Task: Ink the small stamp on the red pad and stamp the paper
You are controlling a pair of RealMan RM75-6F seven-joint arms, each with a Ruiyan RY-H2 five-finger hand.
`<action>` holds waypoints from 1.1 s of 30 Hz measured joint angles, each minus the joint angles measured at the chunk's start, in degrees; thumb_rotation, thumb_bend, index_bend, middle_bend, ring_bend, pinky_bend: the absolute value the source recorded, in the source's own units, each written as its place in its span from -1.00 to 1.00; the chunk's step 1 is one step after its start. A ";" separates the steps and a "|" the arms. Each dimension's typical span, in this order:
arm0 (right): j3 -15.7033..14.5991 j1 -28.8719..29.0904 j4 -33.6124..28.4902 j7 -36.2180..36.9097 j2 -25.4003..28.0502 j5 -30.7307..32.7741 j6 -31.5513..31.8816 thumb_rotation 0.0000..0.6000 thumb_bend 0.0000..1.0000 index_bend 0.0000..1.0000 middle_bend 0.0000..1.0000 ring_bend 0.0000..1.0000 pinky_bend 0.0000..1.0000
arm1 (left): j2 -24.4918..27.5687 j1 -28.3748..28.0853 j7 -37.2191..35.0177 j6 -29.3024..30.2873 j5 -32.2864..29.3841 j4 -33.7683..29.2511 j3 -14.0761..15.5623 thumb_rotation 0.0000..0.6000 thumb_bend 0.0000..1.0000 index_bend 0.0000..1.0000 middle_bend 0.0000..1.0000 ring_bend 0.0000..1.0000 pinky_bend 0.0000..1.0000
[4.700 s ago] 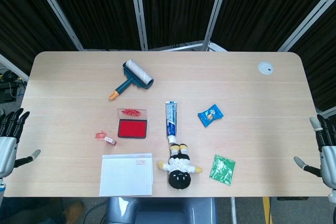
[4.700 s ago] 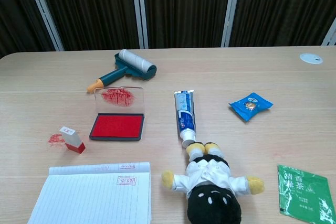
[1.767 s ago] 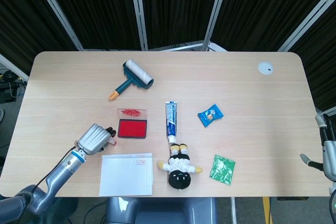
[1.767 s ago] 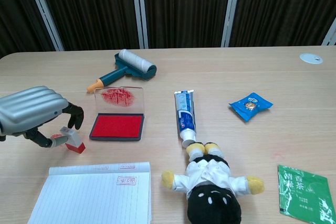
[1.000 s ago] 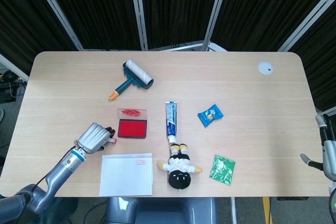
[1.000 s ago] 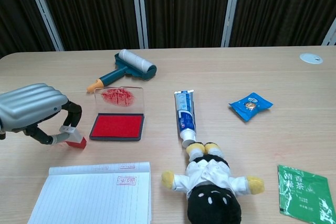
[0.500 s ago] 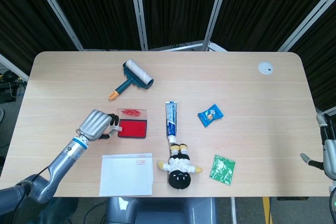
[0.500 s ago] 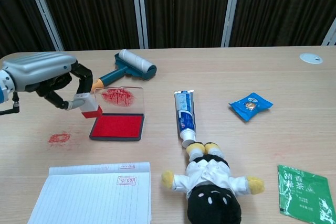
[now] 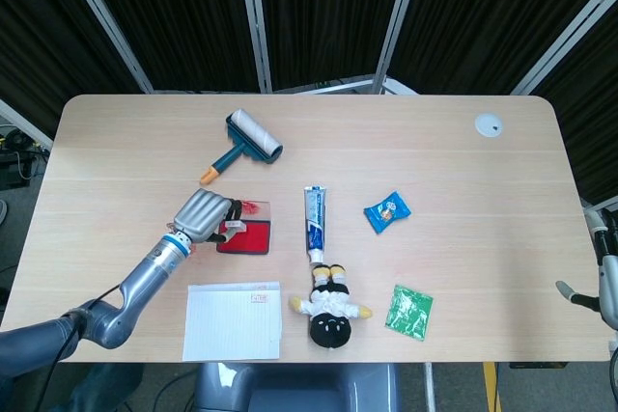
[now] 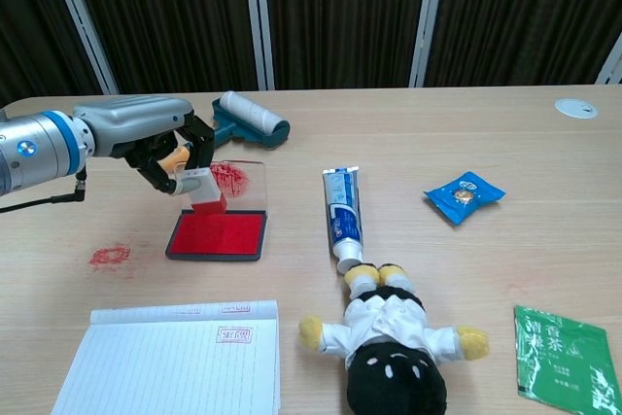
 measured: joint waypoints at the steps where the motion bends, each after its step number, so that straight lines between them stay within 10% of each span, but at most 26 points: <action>1: -0.03 -0.05 0.02 0.12 0.04 -0.03 0.04 1.00 -1.00 -1.00 -1.00 -1.00 -1.00 | -0.18 -0.13 0.29 -0.06 -0.31 0.19 0.04 1.00 -0.10 0.18 0.10 0.65 0.77; 33: 0.15 0.41 1.59 0.35 -0.43 1.88 -1.50 1.00 -1.00 -1.00 -1.00 -1.00 -1.00 | -6.24 -0.93 -0.01 -0.44 -0.73 8.89 4.20 1.00 -0.11 0.19 0.11 0.65 0.77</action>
